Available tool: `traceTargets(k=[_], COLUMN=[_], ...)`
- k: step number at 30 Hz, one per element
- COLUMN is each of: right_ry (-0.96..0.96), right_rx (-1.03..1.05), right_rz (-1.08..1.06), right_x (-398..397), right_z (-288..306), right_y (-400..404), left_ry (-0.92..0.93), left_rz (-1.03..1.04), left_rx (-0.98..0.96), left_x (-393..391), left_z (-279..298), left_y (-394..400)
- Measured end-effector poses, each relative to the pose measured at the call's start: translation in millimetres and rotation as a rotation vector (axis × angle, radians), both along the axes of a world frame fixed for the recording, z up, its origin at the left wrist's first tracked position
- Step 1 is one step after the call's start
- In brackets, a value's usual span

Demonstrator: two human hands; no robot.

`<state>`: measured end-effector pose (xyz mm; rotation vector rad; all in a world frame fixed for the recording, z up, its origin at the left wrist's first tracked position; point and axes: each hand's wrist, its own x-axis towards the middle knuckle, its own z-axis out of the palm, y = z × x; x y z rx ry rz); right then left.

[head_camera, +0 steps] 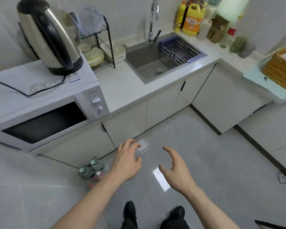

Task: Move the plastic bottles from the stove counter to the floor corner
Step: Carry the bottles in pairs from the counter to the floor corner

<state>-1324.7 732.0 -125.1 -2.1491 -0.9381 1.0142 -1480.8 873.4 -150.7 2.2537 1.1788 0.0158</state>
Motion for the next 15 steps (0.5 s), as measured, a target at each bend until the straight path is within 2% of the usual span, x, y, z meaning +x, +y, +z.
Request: traceTargets(k=[6,15], right_ry=[-0.04,-0.128], right_rx=[0.081,0.168], right_rz=[-0.17,-0.315], right_x=[98,234], right_z=[28,61], right_y=[-70,-162], left_ry=[-0.061,-0.141], left_rz=[-0.208,-0.37], left_rx=[0.052,0.124], left_x=[118,275], left_z=[37,84], left_y=[-37,-105])
